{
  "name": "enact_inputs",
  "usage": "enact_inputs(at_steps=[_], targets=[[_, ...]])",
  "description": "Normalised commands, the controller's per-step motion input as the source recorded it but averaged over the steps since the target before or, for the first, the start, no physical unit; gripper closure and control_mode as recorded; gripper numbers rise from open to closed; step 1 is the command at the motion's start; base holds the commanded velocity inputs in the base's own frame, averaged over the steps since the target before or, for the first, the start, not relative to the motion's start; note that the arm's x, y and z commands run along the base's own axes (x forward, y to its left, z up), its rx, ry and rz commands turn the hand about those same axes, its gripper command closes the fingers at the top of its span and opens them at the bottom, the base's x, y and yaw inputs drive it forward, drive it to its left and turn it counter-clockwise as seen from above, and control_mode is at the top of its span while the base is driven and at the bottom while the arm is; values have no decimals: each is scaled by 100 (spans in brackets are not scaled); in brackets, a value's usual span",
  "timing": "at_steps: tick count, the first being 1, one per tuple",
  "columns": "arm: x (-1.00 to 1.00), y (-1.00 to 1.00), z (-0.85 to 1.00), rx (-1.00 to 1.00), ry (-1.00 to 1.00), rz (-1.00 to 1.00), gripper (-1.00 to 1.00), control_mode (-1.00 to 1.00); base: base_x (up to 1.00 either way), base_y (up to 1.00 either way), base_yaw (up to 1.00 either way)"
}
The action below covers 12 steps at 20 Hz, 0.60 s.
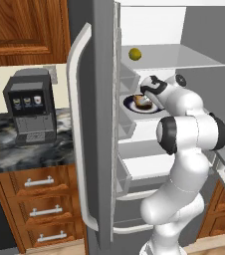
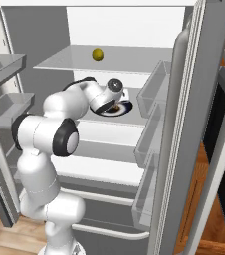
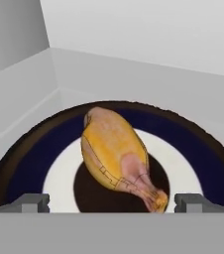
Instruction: Transport the chicken drumstick from the fridge to the microwave and turn on the microwave.
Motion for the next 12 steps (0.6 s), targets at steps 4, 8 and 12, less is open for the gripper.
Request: enact_inputs(at_steps=[4, 8, 12], targets=[[12, 0, -17, -3, 0, 2, -100, -100, 0, 0, 0], [1, 0, -26, -6, 0, 2, -100, -100, 0, 0, 0], [4, 0, -8, -1, 0, 2, -100, -100, 0, 0, 0]])
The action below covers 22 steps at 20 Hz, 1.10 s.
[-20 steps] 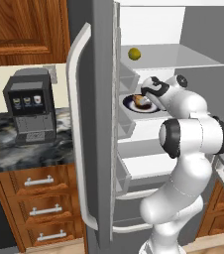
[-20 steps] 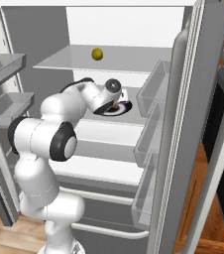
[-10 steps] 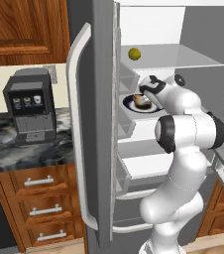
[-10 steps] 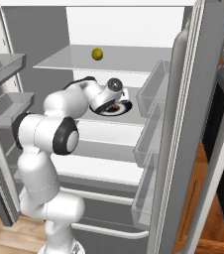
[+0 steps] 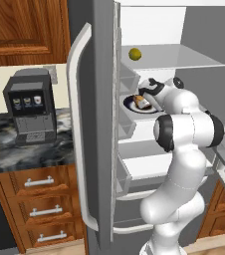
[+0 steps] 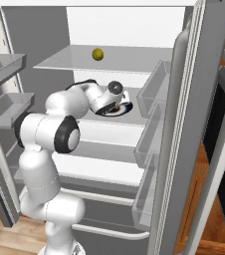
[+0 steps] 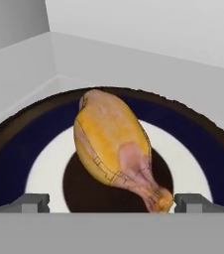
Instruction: Transport the chicken drumstick from the fridge to the microwave and turn on the microwave.
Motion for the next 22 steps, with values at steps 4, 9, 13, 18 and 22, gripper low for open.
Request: enact_inputs(at_steps=[4, 9, 13, 18, 22], targets=[[11, 0, 0, 0, 0, 3, -100, -100, 0, 0, 0], [11, 0, -1, 0, 2, 3, -100, -100, 0, 0, 0], [9, 0, 0, 0, 2, 4, -100, -100, 0, 0, 0], [2, 1, 0, 0, 0, 4, -100, -100, 0, 0, 0], [1, 10, -3, 0, 0, 5, -100, -100, 0, 0, 0]])
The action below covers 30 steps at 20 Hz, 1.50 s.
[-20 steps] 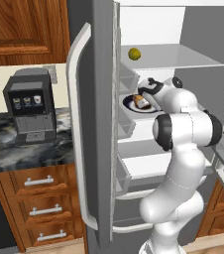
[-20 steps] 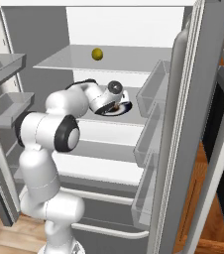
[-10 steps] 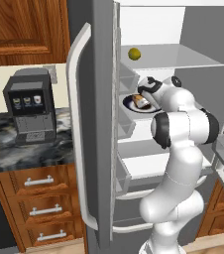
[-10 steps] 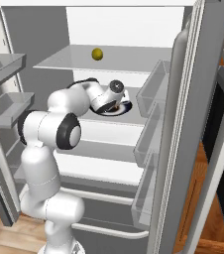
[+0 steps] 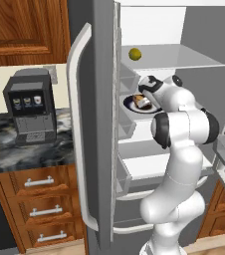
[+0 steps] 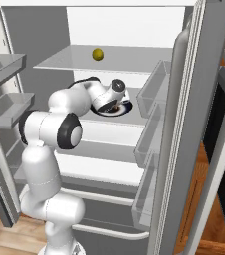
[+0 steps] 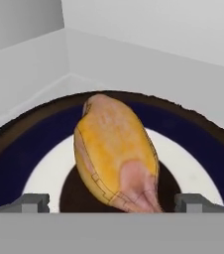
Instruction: Transport the chicken drumstick from the fridge to the microwave and turn on the microwave.
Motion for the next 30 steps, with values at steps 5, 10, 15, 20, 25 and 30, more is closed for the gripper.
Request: enact_inputs(at_steps=[5, 10, 15, 20, 25, 30], targets=[[2, 13, -10, -2, 0, 5, -100, -100, 0, 0, 0], [10, 5, -6, 0, 0, 4, -100, -100, 0, 0, 0], [25, 2, -3, 0, 1, 3, -100, -100, 0, 0, 0], [41, 0, -3, 0, 5, 1, -100, -100, 0, 0, 0], [27, 0, -8, 0, 3, 0, -100, -100, 0, 0, 0], [12, 0, -15, 0, 0, 0, 100, -100, 0, 0, 0]])
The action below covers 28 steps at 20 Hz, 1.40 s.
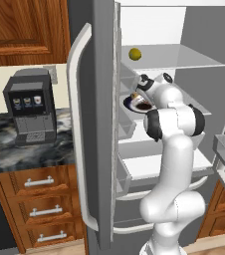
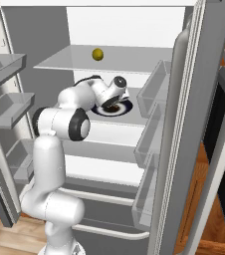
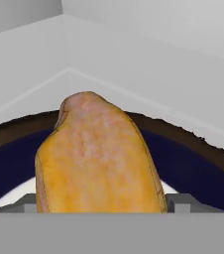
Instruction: Transport the chicken drumstick from the fridge to the microwave and turn on the microwave.
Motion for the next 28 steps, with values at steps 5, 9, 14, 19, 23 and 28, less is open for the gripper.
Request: enact_inputs(at_steps=[5, 9, 14, 19, 23, 28], targets=[[0, 0, -1, 0, 0, 0, 100, -100, 0, 0, 0], [0, 0, 0, 0, 0, 0, 100, -100, 0, 0, 0], [-9, 0, 0, 0, 0, 0, 100, -100, 0, 0, 0], [-26, 0, 9, 0, -5, 0, 100, -100, 0, 0, 0], [-33, 2, 4, 0, -12, 0, 100, -100, 0, 0, 0], [-21, 5, 3, -3, 0, 0, 100, -100, 0, 0, 0]])
